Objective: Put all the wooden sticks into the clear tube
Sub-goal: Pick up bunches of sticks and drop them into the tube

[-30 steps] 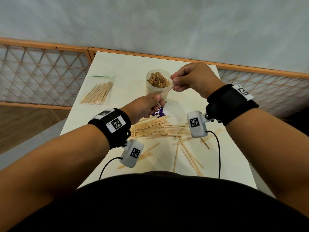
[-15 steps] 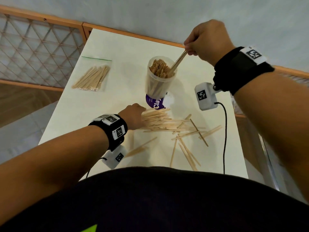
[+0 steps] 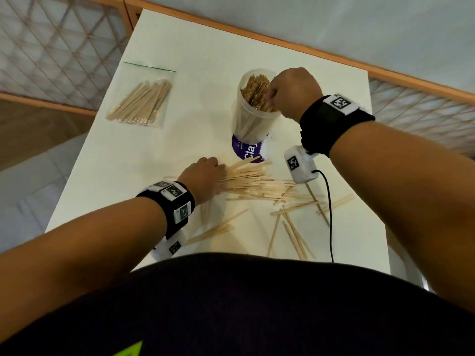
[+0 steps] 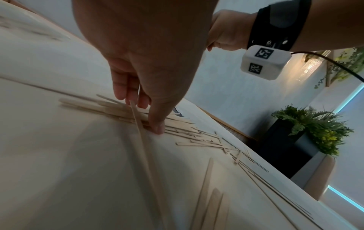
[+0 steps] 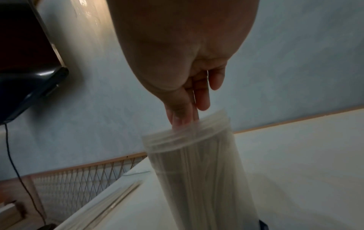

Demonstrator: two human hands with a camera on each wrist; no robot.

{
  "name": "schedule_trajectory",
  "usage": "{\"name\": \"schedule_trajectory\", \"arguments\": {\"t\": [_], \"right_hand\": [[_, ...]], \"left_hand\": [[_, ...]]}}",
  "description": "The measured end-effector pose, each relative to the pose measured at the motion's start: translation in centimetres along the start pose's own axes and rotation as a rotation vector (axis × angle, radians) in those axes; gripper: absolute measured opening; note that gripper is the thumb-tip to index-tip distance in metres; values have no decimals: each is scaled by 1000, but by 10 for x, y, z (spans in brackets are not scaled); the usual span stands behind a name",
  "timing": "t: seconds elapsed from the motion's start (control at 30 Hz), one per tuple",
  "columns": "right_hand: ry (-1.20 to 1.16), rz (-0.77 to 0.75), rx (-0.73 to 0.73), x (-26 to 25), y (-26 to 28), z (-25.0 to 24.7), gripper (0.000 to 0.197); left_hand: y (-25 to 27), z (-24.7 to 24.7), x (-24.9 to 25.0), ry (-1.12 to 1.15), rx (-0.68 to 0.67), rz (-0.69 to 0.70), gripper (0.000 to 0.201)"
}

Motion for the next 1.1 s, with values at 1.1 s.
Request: {"name": "schedule_trajectory", "arguments": {"t": [1.1], "right_hand": [[-1001, 98, 155, 25, 108, 8, 44]], "left_hand": [[16, -92, 47, 842, 211, -65, 12]]}}
Point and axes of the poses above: each hand's wrist, its own y-axis away from the middle knuckle, its own z-axis out of the palm, x = y × z, the point moved 2 cm from there along -y, towards the middle knuckle, and after that the axes turned 9 degrees about z, right-handed, at the moved point
